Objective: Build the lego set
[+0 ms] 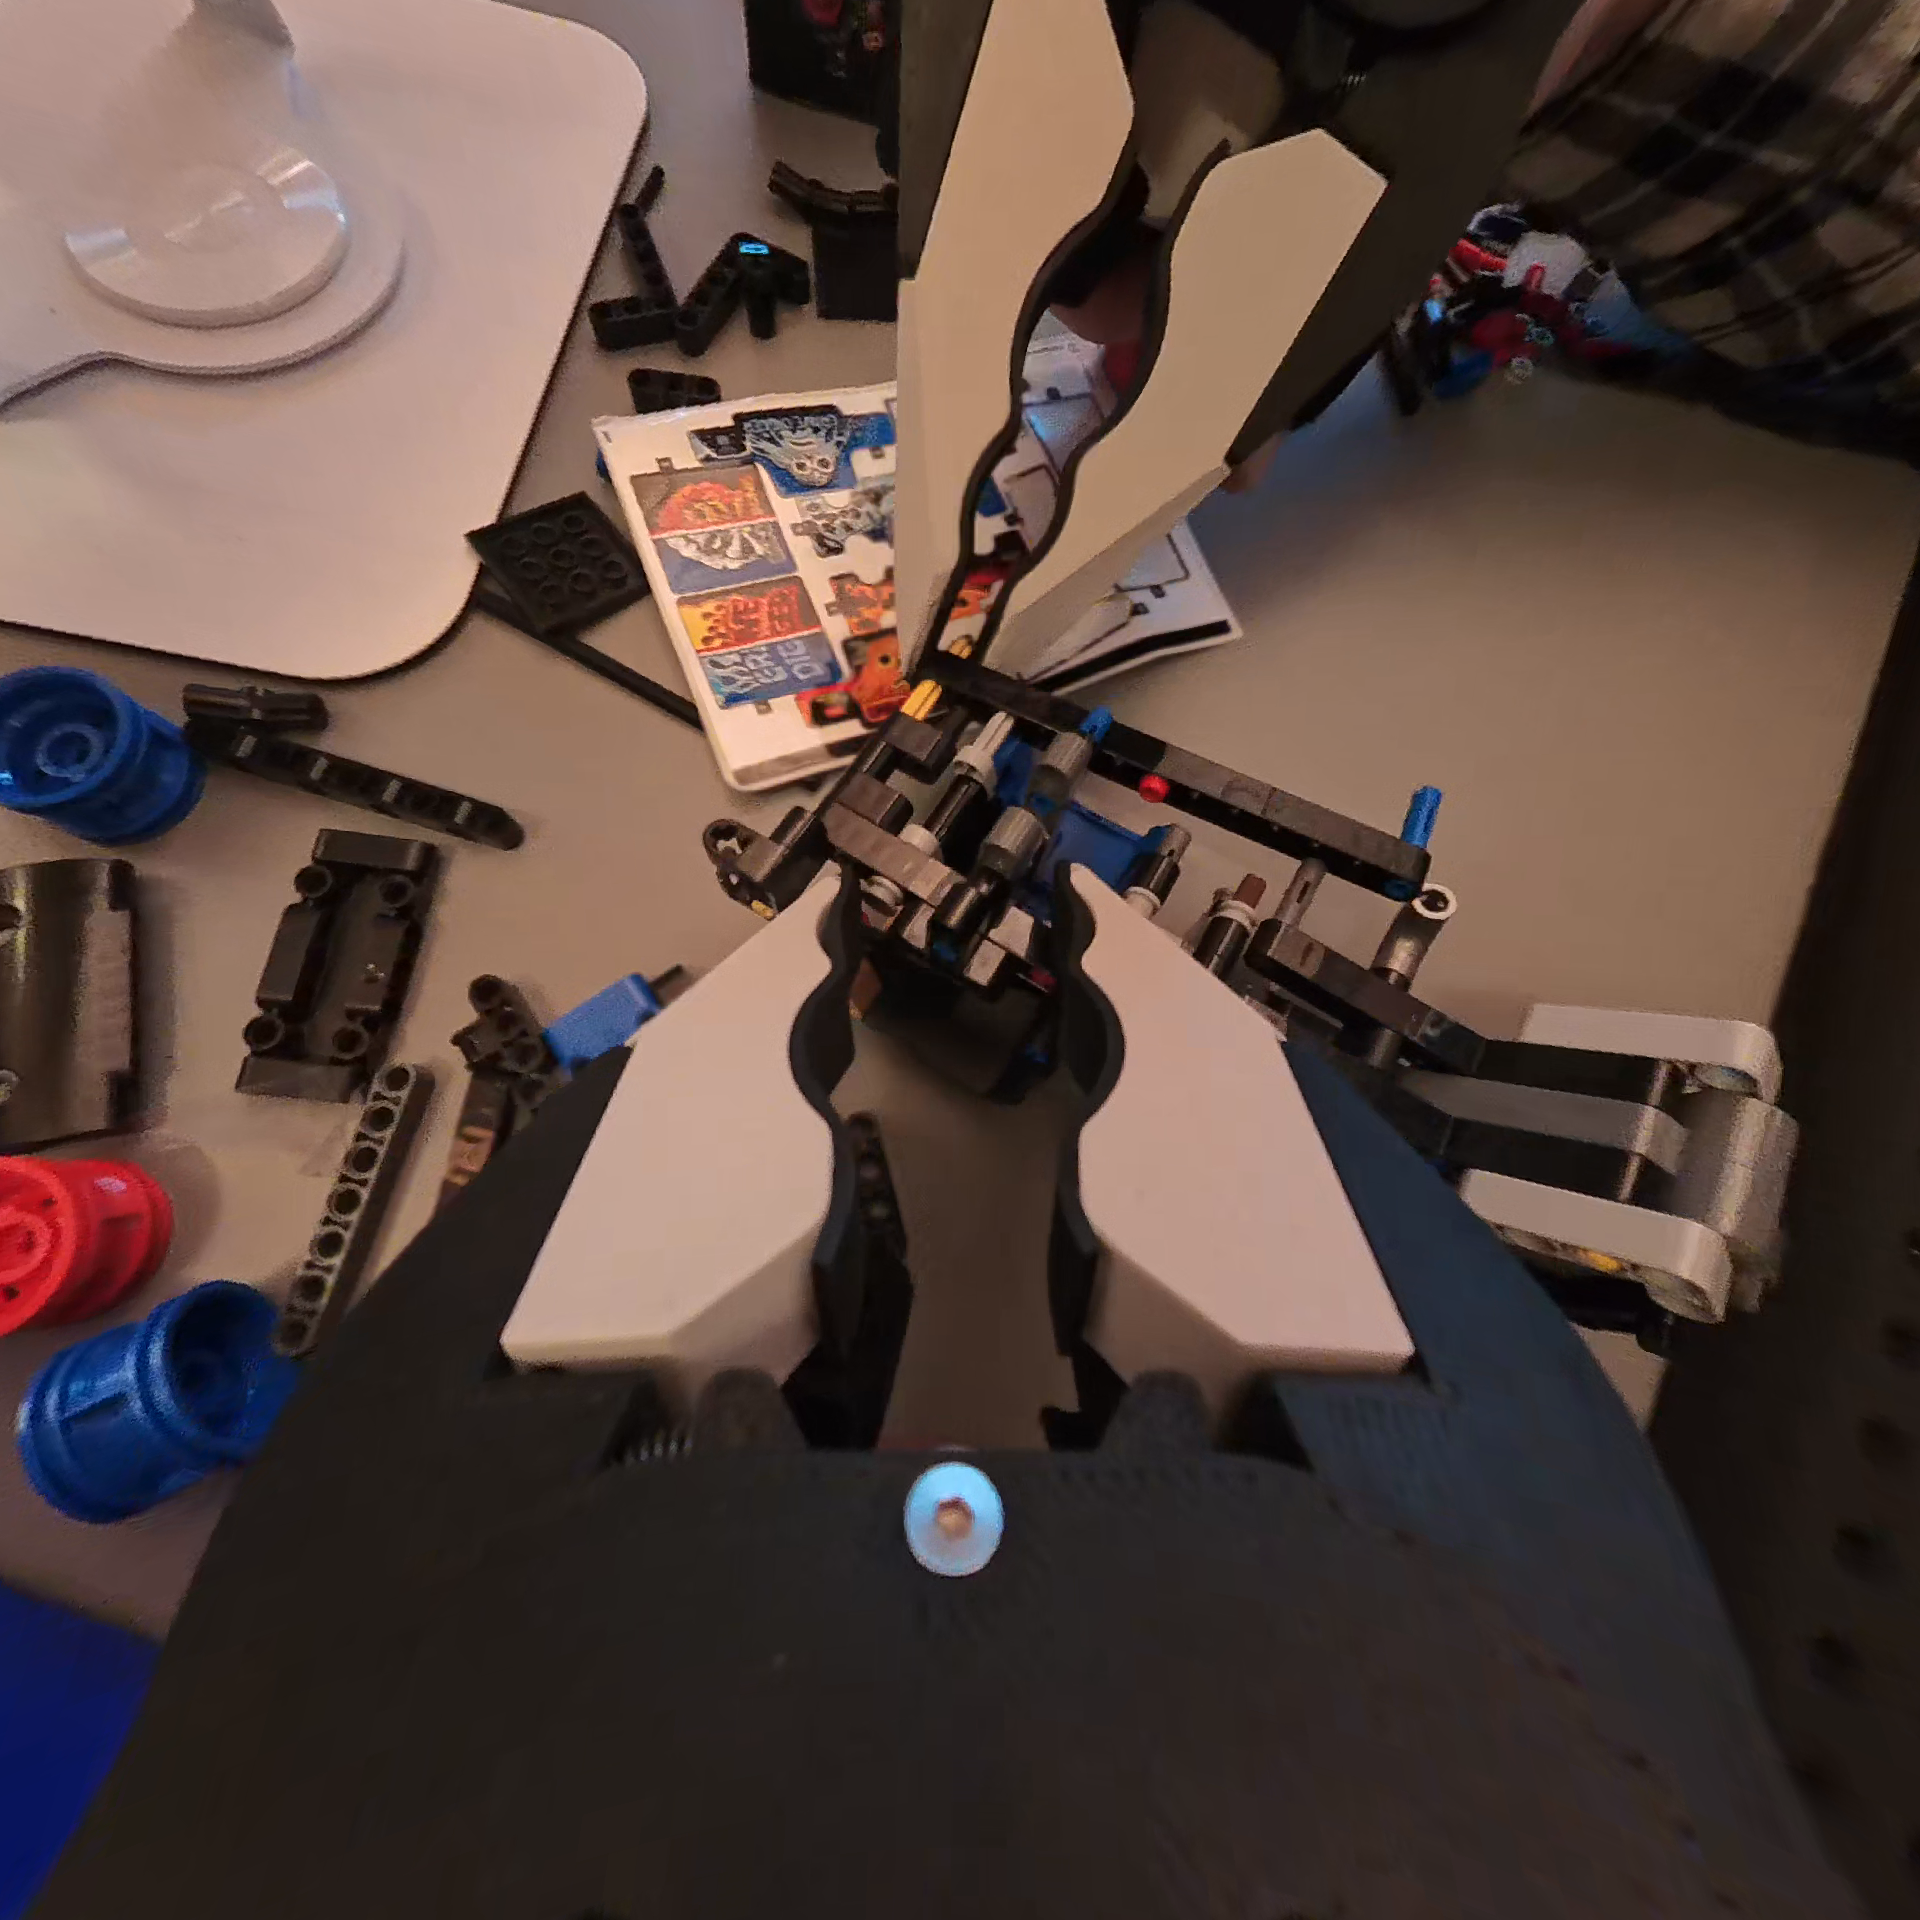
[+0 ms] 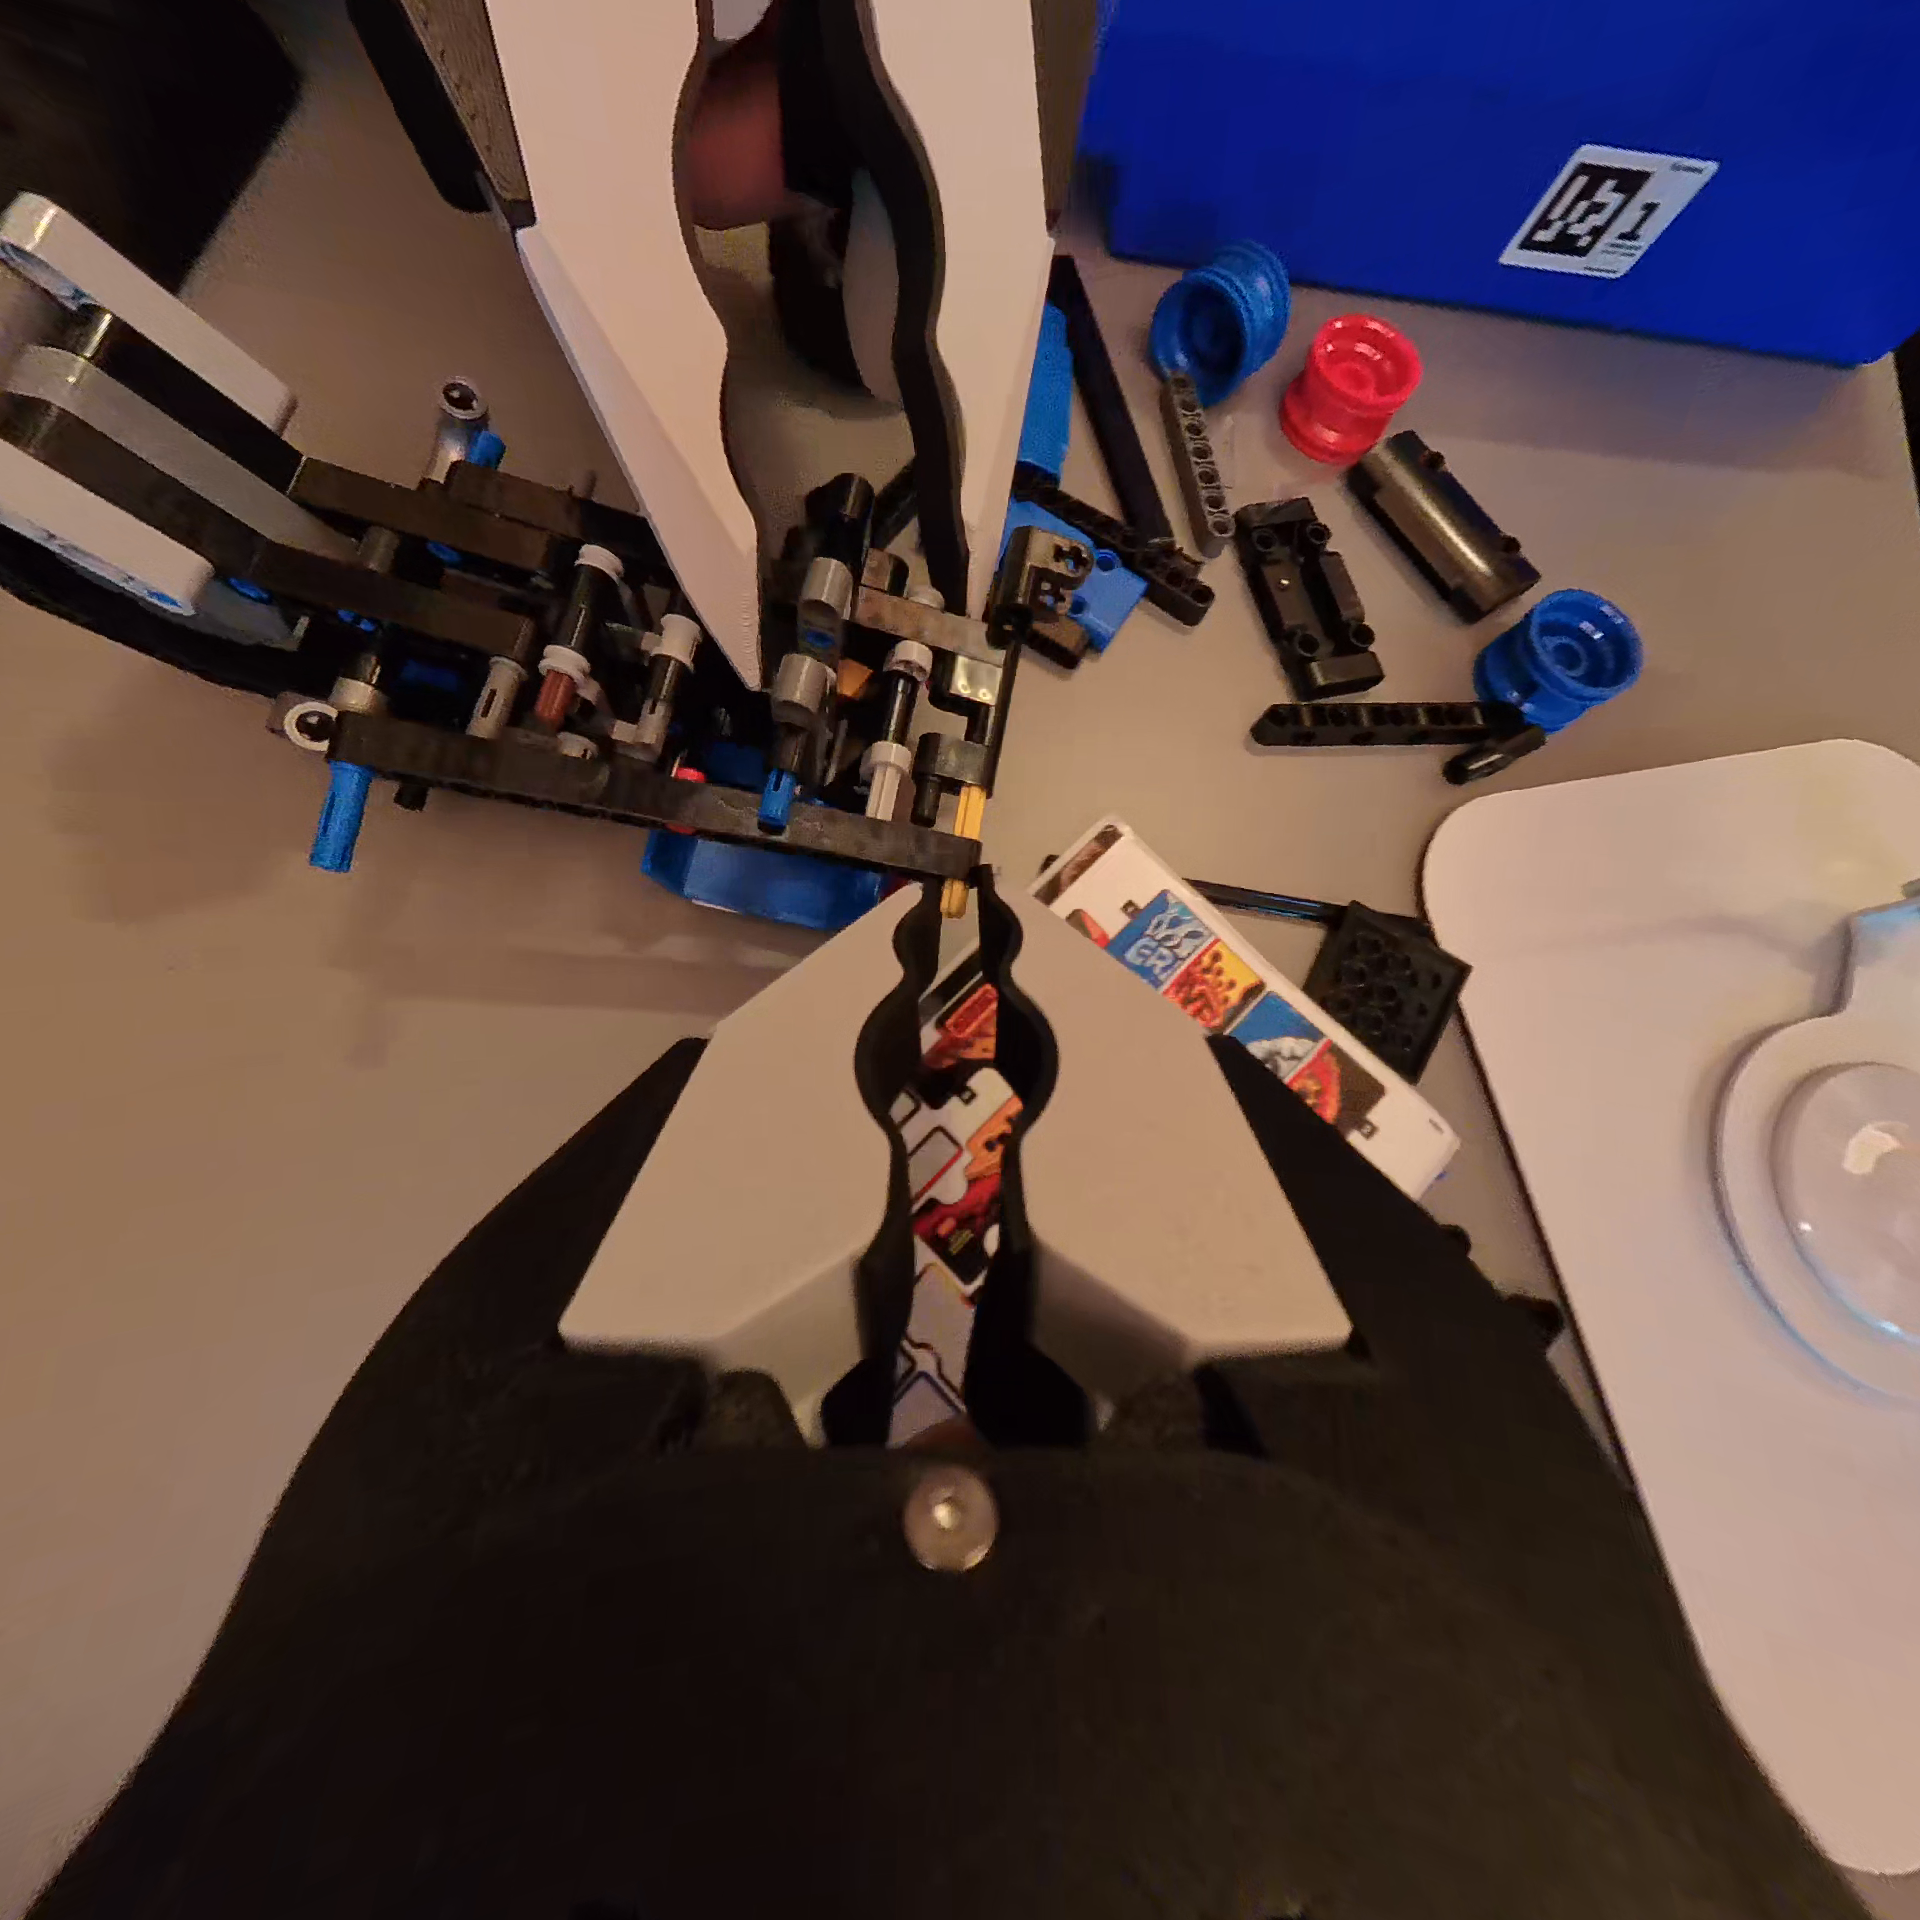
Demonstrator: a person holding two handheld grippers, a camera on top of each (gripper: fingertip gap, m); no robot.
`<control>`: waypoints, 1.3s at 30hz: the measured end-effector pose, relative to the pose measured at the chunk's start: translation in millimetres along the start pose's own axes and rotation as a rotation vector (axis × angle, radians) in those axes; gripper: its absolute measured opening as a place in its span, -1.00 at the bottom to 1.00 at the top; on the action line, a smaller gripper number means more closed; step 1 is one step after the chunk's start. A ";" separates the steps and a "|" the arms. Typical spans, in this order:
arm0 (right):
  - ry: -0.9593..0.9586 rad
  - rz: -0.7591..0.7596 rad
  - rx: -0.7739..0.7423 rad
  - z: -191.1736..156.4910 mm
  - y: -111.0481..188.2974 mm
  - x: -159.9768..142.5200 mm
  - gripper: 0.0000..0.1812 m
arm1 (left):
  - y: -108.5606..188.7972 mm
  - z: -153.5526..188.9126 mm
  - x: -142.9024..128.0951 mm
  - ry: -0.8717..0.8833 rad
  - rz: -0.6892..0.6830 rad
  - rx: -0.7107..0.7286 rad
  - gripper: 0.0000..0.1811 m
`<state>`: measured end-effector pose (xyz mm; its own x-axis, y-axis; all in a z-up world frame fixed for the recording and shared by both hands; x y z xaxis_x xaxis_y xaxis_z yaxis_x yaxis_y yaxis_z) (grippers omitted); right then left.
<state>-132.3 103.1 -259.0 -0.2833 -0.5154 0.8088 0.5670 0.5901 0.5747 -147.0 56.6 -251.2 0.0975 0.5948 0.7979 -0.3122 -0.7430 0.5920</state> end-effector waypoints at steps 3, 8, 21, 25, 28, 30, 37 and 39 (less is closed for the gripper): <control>0.007 -0.011 -0.007 -9.1 1.7 -2.0 -0.95 | 1.1 10.8 -0.1 -0.003 0.022 0.009 -0.61; 0.041 -0.067 -0.109 -15.8 4.5 -8.8 -0.94 | -0.6 25.9 7.0 -0.017 0.111 0.072 -0.59; 0.019 -0.125 -0.216 -14.4 9.2 -6.6 -0.78 | 0.3 29.4 3.4 -0.061 0.126 0.060 -0.58; -0.012 -0.133 -0.220 -19.1 10.0 -1.7 -0.79 | 2.2 27.2 -1.9 -0.030 0.122 0.032 -0.61; -0.071 -0.121 -0.208 -21.8 13.3 -1.7 -0.75 | 1.3 26.9 -6.0 -0.026 0.117 0.024 -0.64; -0.081 -0.136 -0.215 -23.1 15.3 -5.8 -0.76 | 1.3 27.2 -6.7 -0.024 0.120 0.018 -0.64; -0.190 -0.042 -0.166 -35.2 22.4 3.8 -0.78 | 0.6 28.6 -6.5 -0.024 0.131 0.004 -0.65; -0.178 -0.038 -0.172 -35.9 17.3 2.1 -0.79 | 0.2 28.8 -6.5 -0.023 0.132 0.002 -0.65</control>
<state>-95.3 90.0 -251.9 -0.4299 -0.4088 0.8050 0.6724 0.4500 0.5877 -120.5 43.7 -253.0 0.0772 0.4848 0.8712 -0.3216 -0.8150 0.4820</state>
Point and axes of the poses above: each gripper's, where its closed fingertips meet, y back along the fingers, x out of its top, z = x × y across the jaws, the point moved 1 cm from there along y, back along the fingers, and after that the axes turned 6 degrees about z, right-handed, at the moved point
